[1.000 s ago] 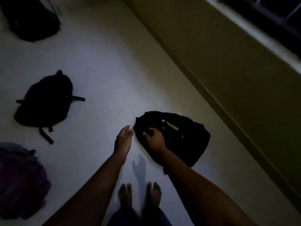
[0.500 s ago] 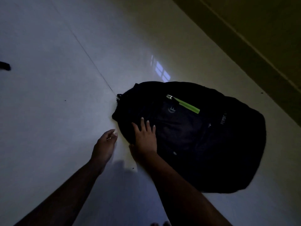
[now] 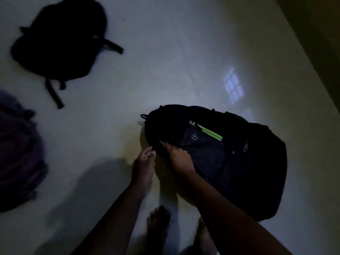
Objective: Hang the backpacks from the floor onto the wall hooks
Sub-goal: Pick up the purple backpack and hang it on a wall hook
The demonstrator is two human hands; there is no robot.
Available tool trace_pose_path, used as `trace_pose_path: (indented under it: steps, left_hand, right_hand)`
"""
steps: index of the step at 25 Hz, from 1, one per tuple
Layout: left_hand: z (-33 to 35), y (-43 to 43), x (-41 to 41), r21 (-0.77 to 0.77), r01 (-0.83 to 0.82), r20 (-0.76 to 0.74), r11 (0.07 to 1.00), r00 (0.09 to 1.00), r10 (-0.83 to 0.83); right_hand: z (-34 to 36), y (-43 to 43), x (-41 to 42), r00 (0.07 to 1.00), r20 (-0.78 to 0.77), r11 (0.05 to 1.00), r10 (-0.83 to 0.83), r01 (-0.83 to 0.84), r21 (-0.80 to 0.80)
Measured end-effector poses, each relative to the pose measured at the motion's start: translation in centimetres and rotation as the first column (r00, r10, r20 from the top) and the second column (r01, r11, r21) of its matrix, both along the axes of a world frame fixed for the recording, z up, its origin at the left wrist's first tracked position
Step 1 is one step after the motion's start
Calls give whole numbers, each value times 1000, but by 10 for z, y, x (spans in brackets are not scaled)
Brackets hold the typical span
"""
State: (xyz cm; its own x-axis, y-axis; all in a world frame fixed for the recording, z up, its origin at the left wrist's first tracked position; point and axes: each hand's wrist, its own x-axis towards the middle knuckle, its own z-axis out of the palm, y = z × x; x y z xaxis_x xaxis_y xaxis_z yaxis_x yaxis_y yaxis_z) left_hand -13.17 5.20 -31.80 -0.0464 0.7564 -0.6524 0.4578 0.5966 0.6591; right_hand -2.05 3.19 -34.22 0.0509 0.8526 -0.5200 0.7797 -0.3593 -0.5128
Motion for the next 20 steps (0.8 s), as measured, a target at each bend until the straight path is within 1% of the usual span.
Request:
trace_pose_path:
  steps: [3,5,8,10,11,12,13,14,15,17,18,20]
  left_hand:
    - [37,7,-86,76,-108,-21,991,994,110]
    - [43,8,-156,116,-136,-81,984,986,146]
    - [22,16,-257,191,8,-300,982,953,51]
    - [-7,24,-329,217,141,-396,966,917,-45]
    - [-22,29,-361,227,231,-469,946,877,-102]
    - [-40,34,-391,205,317,-544,926,823,-161]
    - [-60,38,-421,175,405,-617,897,755,-220]
    - [-76,44,-443,160,477,-672,864,694,-259]
    - [-85,49,-456,121,515,-699,849,651,-296]
    - [-108,53,-479,86,551,-727,830,605,-326]
    - [-117,53,-485,61,610,-767,790,535,-355]
    - [-125,50,-490,98,704,-869,704,404,-284]
  right_hand:
    - [39,18,-77,996,-76,998,37,-33,54]
    - [52,28,-130,992,-103,994,75,-66,93]
    - [42,36,-209,988,-86,985,129,-118,127]
    - [17,37,-272,987,-42,973,157,-147,175]
    - [0,37,-301,987,-22,967,161,-153,205]
    - [-16,38,-328,987,-23,961,156,-147,233]
    - [-36,40,-358,989,-16,958,147,-139,251]
    - [-50,42,-377,990,-13,963,141,-134,235]
    - [-64,45,-390,990,-9,964,142,-136,230]
    - [-94,51,-419,990,30,960,139,-142,242]
    - [-103,54,-429,992,47,965,120,-128,227]
    - [-116,54,-438,994,78,964,82,-99,247]
